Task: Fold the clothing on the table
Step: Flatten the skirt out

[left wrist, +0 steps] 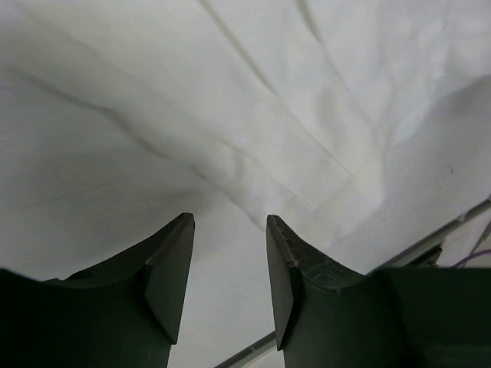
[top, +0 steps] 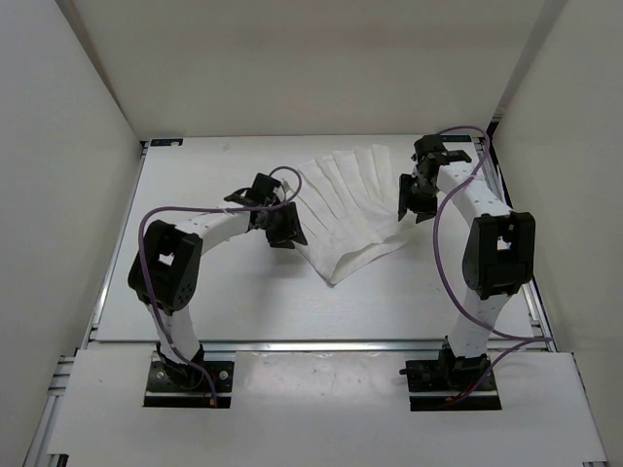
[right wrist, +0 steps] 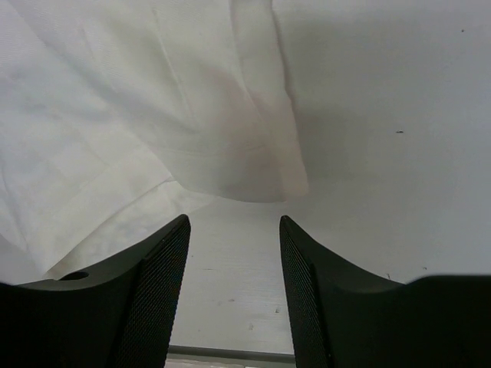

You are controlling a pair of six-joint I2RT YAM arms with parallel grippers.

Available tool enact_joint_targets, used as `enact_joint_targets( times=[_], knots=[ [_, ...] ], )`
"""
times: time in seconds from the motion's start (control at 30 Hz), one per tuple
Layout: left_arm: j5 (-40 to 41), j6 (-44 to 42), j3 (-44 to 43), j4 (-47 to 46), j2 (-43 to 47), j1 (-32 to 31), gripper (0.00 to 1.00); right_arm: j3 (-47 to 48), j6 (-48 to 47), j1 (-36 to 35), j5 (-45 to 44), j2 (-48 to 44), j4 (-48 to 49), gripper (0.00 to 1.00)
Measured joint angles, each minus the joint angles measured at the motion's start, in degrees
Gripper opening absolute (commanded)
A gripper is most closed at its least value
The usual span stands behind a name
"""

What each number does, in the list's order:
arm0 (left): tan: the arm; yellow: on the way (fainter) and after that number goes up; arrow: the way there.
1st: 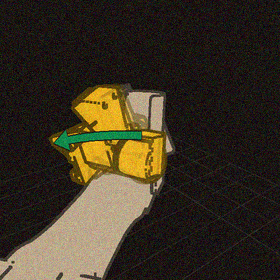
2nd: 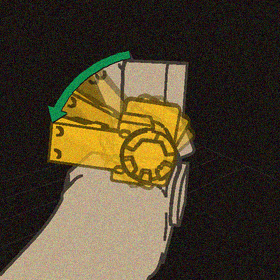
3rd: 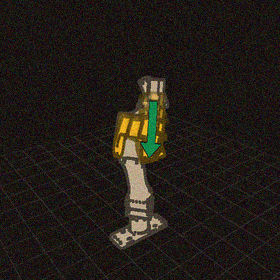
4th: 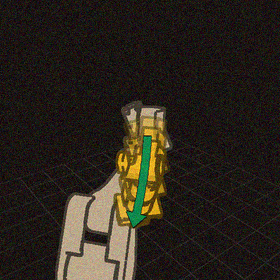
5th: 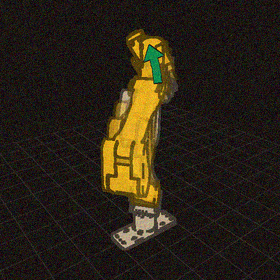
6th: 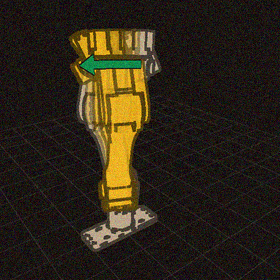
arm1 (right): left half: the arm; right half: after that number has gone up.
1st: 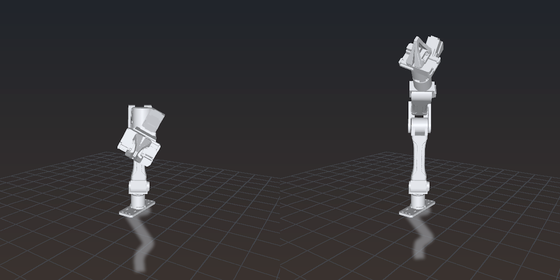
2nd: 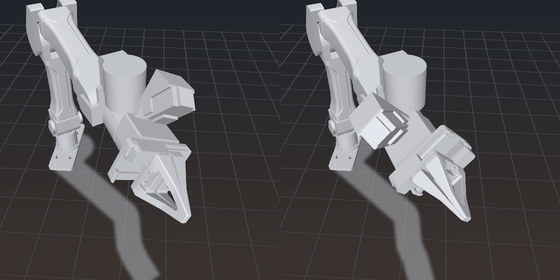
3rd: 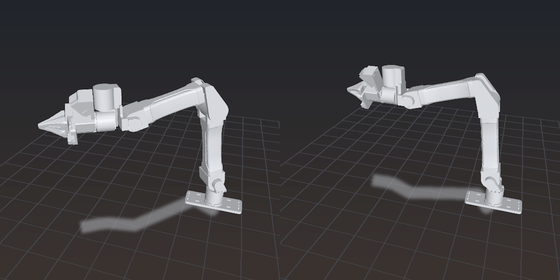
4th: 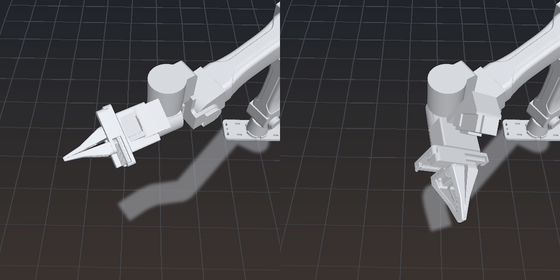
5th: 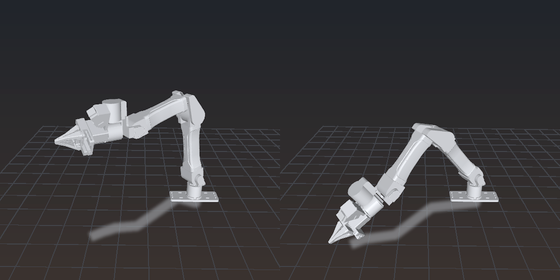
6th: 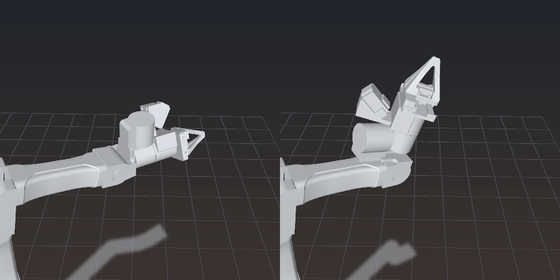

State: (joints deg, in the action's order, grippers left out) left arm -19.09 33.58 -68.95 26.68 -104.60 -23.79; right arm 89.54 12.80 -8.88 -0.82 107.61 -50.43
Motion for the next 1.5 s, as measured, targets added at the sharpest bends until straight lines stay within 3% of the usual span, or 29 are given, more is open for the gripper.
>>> enact_joint_targets(
  times=[0.17, 0.63, 0.7, 0.73, 0.77, 0.8, 1.0, 1.27, 1.5],
  knots=[
    [0.15, 5.14, 1.36, -4.31, 0.00, -6.21, 0.53, 0.11, -0.74, -0.68, -0.42, -0.04, -0.31, 0.56],
    [2.97, 10.38, 3.56, -8.48, -3.89, -9.97, 0.52, 0.42, -1.75, 0.94, -3.34, -6.34, -1.88, 0.56],
    [3.08, 10.78, 3.48, -9.55, -4.37, -10.64, 0.42, -0.39, -1.75, 1.20, -3.41, -7.67, -1.86, 0.56],
    [3.06, 10.88, 3.32, -10.12, -4.83, -10.95, 0.27, -0.81, -1.75, 1.27, -3.54, -8.20, -1.99, 0.56],
    [3.17, 10.82, 3.10, -10.69, -5.42, -11.13, 0.07, -1.29, -1.75, 1.31, -3.54, -8.57, -1.86, 0.56],
    [3.21, 10.99, 2.95, -11.26, -6.05, -11.21, 0.00, -1.81, -1.75, 1.29, -3.52, -8.81, -1.95, 0.56],
    [2.19, 8.52, 3.58, -12.50, -6.01, -8.55, 0.00, -6.88, -1.55, 0.55, -2.16, -10.40, -1.68, 0.56],
    [8.72, 2.91, 6.10, -8.85, -1.75, 3.23, 0.00, -10.69, -0.81, -5.66, 1.90, -12.20, 0.35, 0.56],
    [10.05, 1.95, 9.22, -9.42, 0.70, -0.35, 0.00, -3.52, 0.11, -8.15, 5.07, -2.05, 4.15, 0.53]
  ],
)
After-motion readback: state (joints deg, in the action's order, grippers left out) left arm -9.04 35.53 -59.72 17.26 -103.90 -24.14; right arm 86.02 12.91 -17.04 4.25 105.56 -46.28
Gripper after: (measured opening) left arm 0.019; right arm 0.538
